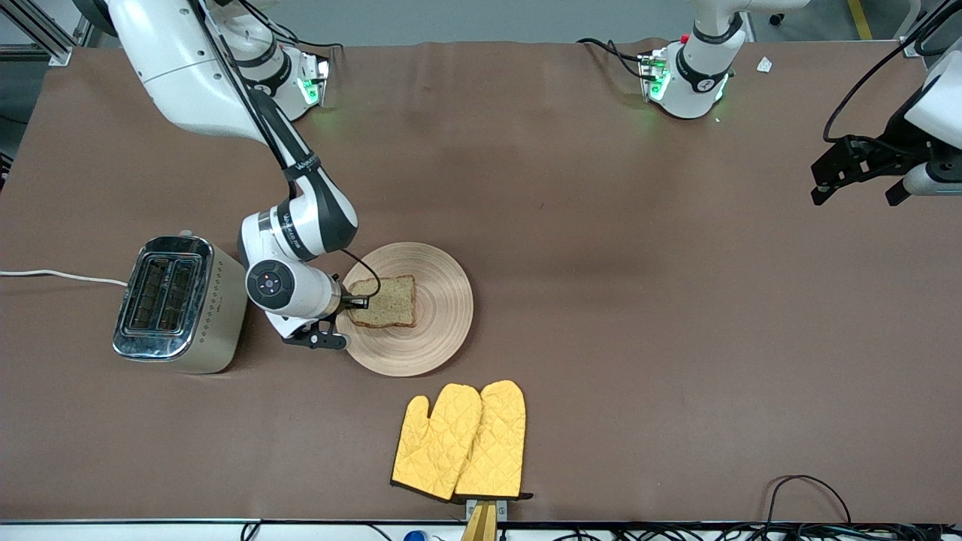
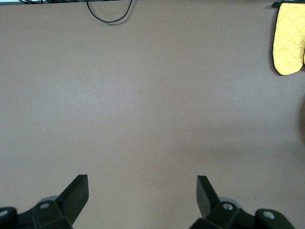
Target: Move plate and put bread in toaster
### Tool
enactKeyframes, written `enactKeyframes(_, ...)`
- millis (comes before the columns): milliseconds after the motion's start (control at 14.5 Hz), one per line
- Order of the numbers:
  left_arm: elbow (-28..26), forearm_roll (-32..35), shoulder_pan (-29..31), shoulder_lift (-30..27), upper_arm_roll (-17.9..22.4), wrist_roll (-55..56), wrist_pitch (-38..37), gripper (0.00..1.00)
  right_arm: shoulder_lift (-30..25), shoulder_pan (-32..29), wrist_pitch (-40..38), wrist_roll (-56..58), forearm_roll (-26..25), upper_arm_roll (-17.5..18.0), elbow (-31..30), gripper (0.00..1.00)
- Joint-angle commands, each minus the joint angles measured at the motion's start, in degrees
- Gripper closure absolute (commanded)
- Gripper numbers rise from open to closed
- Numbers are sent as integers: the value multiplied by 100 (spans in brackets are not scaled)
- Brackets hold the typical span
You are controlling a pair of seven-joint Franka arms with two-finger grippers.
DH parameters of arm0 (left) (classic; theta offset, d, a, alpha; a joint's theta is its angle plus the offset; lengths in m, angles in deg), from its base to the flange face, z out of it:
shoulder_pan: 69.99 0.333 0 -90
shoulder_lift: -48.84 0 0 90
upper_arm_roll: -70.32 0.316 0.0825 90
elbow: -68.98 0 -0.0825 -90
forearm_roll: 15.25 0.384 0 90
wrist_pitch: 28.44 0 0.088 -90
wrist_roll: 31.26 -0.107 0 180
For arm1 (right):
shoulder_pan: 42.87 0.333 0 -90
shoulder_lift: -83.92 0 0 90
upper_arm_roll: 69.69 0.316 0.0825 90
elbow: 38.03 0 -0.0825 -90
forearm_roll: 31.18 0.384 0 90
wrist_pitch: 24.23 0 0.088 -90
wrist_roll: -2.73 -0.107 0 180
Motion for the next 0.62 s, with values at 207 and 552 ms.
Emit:
enactKeyframes(207, 120, -11, -7, 73, -63, 62, -126, 0, -32, -23, 82, 76, 112, 29, -120, 96)
enactKeyframes(552, 120, -20, 10, 90, -63, 18, -126, 0, -32, -23, 12, 67, 112, 29, -68, 100)
